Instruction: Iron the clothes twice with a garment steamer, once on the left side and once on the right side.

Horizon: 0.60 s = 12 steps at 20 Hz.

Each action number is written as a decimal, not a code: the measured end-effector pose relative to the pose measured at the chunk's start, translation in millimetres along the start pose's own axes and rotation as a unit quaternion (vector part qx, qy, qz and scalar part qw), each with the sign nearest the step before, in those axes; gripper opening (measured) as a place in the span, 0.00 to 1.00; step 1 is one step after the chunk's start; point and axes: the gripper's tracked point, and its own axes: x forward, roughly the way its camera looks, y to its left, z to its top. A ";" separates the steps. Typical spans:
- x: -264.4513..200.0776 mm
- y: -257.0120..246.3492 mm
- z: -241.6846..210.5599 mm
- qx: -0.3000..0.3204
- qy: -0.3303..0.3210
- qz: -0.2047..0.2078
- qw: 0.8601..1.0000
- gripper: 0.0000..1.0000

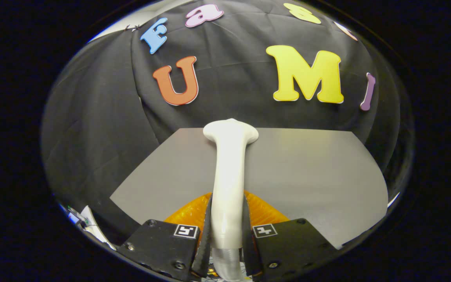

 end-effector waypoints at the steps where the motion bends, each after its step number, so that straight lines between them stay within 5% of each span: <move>1: -6.2 -0.2 -0.4 -0.001 -0.003 0.002 1.000 0.37; 12: -149.2 -36.2 35.7 -0.012 -0.125 0.017 0.992 0.36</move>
